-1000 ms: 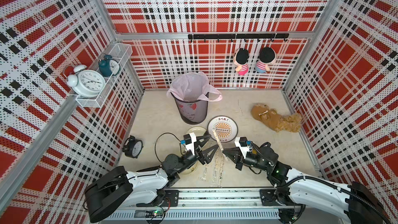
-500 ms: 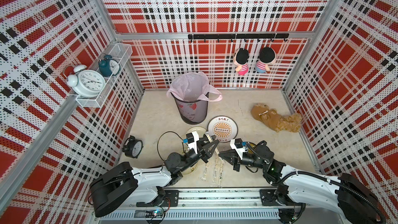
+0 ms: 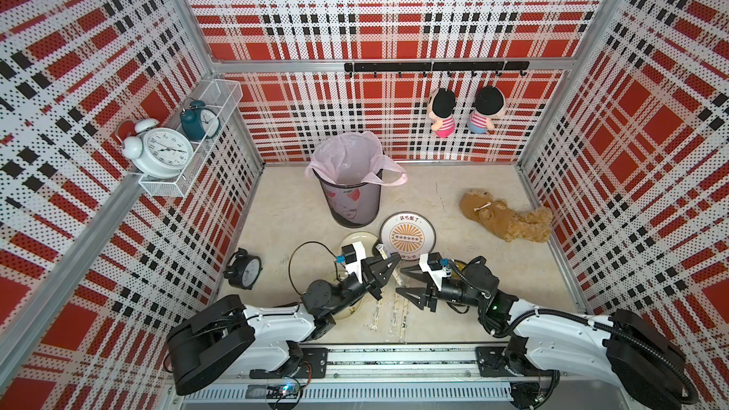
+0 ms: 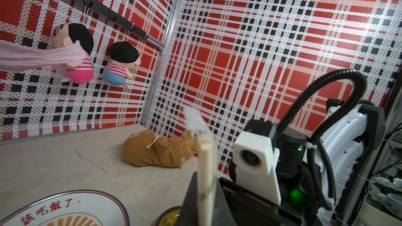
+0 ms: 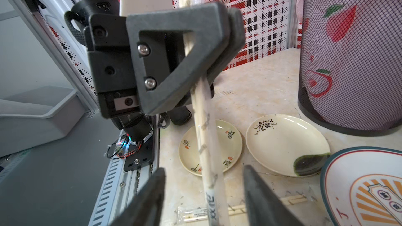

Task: Remove the packaging of disposable chopsticks
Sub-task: Pick up the disposable chopsticks from the center of the board, then remove the packet bag from the disposable chopsticks.

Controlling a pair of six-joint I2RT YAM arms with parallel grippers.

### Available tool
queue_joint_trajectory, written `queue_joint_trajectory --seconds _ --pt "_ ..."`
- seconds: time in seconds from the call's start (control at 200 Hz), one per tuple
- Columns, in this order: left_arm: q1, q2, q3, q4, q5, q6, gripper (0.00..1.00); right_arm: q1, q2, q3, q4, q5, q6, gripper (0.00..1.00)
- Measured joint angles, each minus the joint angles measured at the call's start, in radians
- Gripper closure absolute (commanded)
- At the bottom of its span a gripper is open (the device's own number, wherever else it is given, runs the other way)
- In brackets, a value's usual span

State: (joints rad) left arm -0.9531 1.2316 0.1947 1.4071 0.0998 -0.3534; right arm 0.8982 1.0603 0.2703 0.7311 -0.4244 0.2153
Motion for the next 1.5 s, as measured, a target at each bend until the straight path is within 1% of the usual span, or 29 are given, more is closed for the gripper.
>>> queue_joint_trajectory --seconds 0.17,0.336,0.481,0.611,0.691,0.757,0.782,0.812,0.907,0.982,1.087,1.112,1.137,1.228,1.313,1.378,1.453,1.498 --pt "0.044 -0.003 0.005 -0.001 0.081 0.003 1.0 -0.018 -0.037 0.0 -0.015 0.02 -0.05 0.25" --pt "0.071 -0.015 0.028 -0.021 0.161 0.014 1.0 -0.026 -0.035 0.0 -0.006 -0.017 -0.088 0.37" --pt "0.058 -0.032 0.057 -0.059 0.179 0.046 1.0 -0.029 0.04 0.0 0.023 -0.064 -0.092 0.49" --pt "0.041 -0.047 0.061 -0.086 0.182 0.07 1.0 -0.029 0.103 0.0 0.039 -0.09 -0.087 0.7" --pt "0.034 -0.056 0.061 -0.11 0.18 0.082 1.0 -0.03 0.109 0.0 0.051 -0.101 -0.079 0.81" --pt "0.028 -0.066 0.061 -0.122 0.176 0.092 1.0 -0.03 0.108 0.0 0.067 -0.105 -0.074 0.92" --pt "0.027 -0.071 0.061 -0.123 0.173 0.095 0.95 -0.03 0.106 0.0 0.071 -0.106 -0.078 0.97" --pt "0.026 -0.076 0.061 -0.127 0.166 0.088 0.89 -0.03 0.105 -0.002 0.079 -0.113 -0.087 1.0" --pt "0.02 -0.087 0.061 -0.144 0.157 0.097 0.79 -0.028 0.097 -0.012 0.09 -0.122 -0.09 1.0" --pt "0.018 -0.093 0.061 -0.158 0.155 0.105 0.66 -0.03 0.088 -0.021 0.094 -0.116 -0.087 1.0" --pt "0.015 -0.109 0.061 -0.173 0.15 0.112 0.41 -0.03 0.077 -0.031 0.098 -0.108 -0.085 1.0" --pt "0.014 -0.115 0.061 -0.176 0.147 0.114 0.38 -0.03 0.073 -0.034 0.098 -0.106 -0.085 1.0" --pt "0.014 -0.122 0.061 -0.179 0.144 0.114 0.37 -0.03 0.069 -0.037 0.101 -0.105 -0.086 1.0" --pt "0.014 -0.151 0.061 -0.187 0.13 0.116 0.37 -0.03 0.06 -0.053 0.108 -0.097 -0.091 1.0" --pt "0.014 -0.181 0.063 -0.191 0.125 0.117 0.4 -0.03 0.058 -0.061 0.112 -0.095 -0.095 1.0" --pt "0.015 -0.19 0.079 -0.205 0.125 0.119 0.49 -0.03 0.058 -0.061 0.117 -0.096 -0.099 1.0" --pt "0.016 -0.187 0.111 -0.22 0.13 0.124 0.66 -0.03 0.058 -0.061 0.127 -0.096 -0.103 1.0" --pt "0.016 -0.182 0.127 -0.224 0.134 0.127 0.7 -0.03 0.058 -0.061 0.13 -0.096 -0.106 1.0"
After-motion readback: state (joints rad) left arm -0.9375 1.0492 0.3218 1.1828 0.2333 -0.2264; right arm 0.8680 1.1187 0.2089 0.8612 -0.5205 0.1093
